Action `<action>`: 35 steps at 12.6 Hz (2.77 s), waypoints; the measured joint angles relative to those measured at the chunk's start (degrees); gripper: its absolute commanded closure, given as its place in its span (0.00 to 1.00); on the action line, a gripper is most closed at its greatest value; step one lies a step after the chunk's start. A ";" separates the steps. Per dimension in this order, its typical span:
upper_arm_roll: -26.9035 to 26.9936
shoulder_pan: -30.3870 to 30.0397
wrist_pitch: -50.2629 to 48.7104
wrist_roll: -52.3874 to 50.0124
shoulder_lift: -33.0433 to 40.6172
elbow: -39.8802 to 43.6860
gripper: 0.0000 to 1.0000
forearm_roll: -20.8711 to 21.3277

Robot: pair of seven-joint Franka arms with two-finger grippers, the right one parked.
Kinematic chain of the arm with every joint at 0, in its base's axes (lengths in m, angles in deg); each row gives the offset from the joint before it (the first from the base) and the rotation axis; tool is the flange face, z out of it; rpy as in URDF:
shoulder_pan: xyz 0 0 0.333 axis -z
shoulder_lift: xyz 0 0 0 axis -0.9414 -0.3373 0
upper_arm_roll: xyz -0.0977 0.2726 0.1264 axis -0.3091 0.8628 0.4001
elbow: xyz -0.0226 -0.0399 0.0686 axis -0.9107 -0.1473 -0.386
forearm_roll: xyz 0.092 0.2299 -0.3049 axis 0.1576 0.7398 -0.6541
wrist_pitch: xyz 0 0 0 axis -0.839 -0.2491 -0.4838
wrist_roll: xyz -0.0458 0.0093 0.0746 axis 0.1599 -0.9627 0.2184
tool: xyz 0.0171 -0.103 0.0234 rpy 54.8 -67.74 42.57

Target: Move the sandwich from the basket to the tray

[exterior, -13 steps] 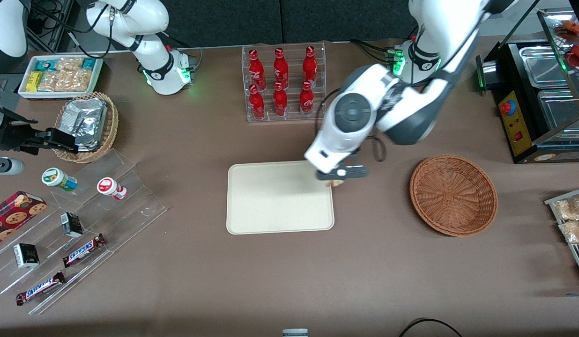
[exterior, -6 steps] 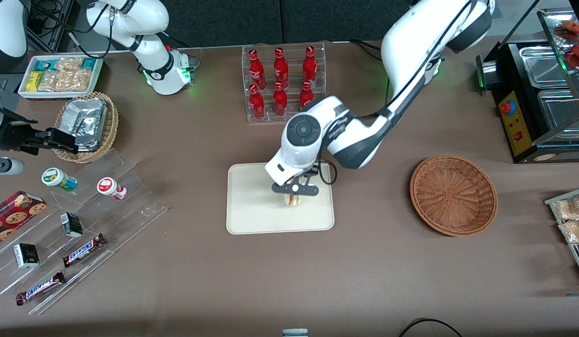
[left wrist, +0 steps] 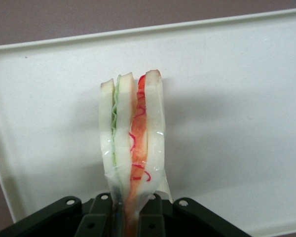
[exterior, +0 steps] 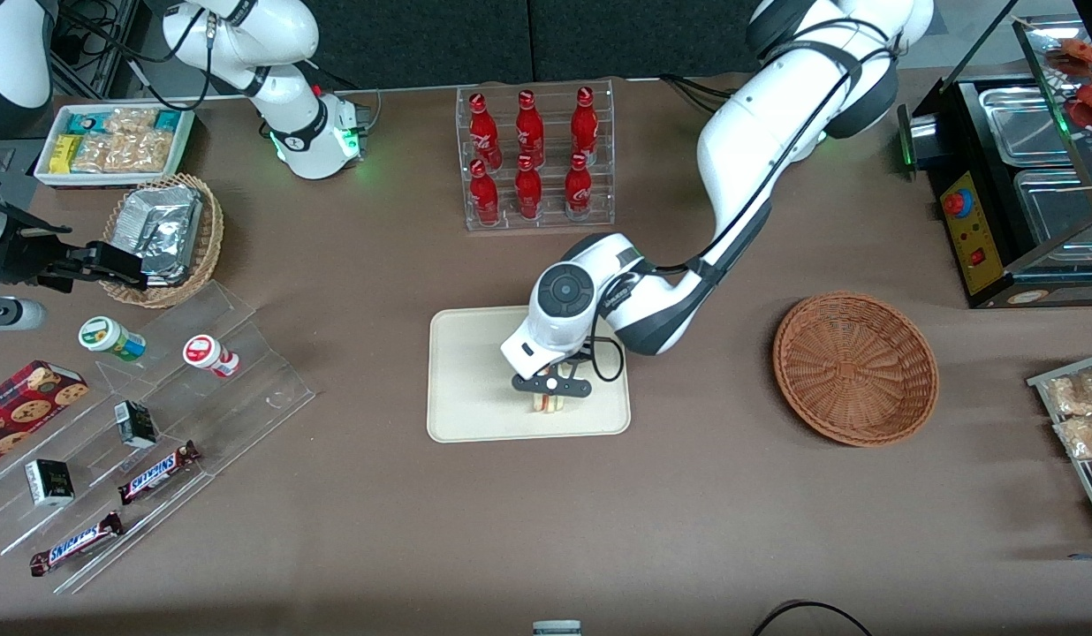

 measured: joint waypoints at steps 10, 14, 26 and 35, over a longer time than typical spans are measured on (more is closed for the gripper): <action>0.27 0.54 -0.14 -5.25 -0.20 3.22 0.00 0.63; 0.22 -4.93 -2.96 -5.39 6.44 -0.29 0.00 0.62; -22.58 -52.38 2.83 15.25 30.27 -38.23 0.01 0.60; -52.61 -93.91 -16.53 30.52 30.88 -31.49 0.00 0.60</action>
